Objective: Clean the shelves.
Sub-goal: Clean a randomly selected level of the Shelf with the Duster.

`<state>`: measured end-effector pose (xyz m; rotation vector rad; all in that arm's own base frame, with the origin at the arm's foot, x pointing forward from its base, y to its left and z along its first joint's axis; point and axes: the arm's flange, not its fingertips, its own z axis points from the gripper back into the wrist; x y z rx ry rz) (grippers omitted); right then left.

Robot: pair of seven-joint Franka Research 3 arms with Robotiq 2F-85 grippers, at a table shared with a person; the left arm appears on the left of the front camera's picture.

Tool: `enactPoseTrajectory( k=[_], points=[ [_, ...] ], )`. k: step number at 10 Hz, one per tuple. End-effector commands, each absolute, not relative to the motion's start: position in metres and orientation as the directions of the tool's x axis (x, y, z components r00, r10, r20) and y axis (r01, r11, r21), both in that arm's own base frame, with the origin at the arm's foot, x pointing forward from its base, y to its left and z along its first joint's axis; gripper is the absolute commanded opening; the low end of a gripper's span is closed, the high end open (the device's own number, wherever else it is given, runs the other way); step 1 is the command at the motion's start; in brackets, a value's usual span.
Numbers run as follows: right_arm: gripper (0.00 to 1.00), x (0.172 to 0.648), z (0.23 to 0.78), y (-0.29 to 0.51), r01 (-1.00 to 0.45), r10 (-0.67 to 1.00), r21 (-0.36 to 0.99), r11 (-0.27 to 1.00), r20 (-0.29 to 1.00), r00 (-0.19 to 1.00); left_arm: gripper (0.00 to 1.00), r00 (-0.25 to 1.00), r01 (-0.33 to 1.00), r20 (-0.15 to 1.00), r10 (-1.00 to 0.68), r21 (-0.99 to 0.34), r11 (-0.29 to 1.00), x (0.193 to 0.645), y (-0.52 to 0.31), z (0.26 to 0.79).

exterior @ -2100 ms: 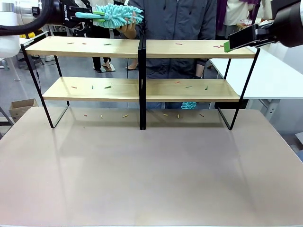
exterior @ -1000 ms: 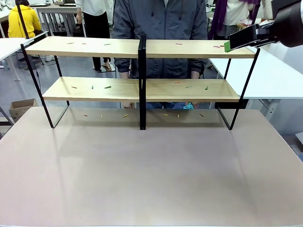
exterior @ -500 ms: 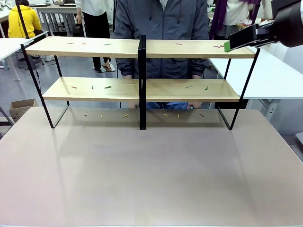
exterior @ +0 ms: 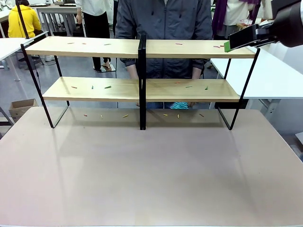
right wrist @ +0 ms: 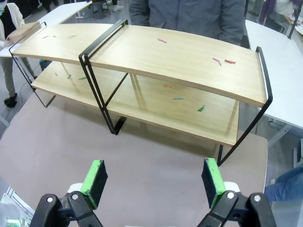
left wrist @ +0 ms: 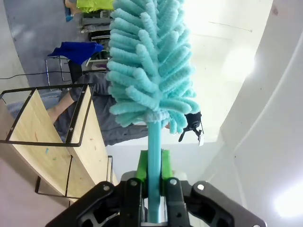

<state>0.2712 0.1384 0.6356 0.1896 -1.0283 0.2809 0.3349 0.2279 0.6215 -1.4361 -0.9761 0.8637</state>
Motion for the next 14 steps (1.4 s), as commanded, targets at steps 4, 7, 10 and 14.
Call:
enactPoseTrajectory(
  k=[4,7,10,14],
  points=[
    [1.00,0.271,0.636,0.138,-0.318,0.139,0.026,0.948,0.864,0.484,0.13,0.873,0.413,0.390,0.293,-0.911,-0.017,0.275,0.138,0.669],
    [1.00,0.271,0.636,0.138,-0.318,0.139,0.026,0.948,0.864,0.484,0.13,0.924,0.363,0.326,-0.198,-0.911,0.198,0.255,0.044,0.621],
    [1.00,0.271,0.636,0.138,-0.318,0.139,0.026,0.948,0.864,0.484,0.13,0.789,0.455,0.104,-0.605,-0.761,0.462,0.223,-0.021,0.546],
    [1.00,0.271,0.636,0.138,-0.318,0.139,0.026,0.948,0.864,0.484,0.13,0.931,0.360,0.193,-0.311,-0.638,0.680,0.234,-0.081,0.498]
  ],
)
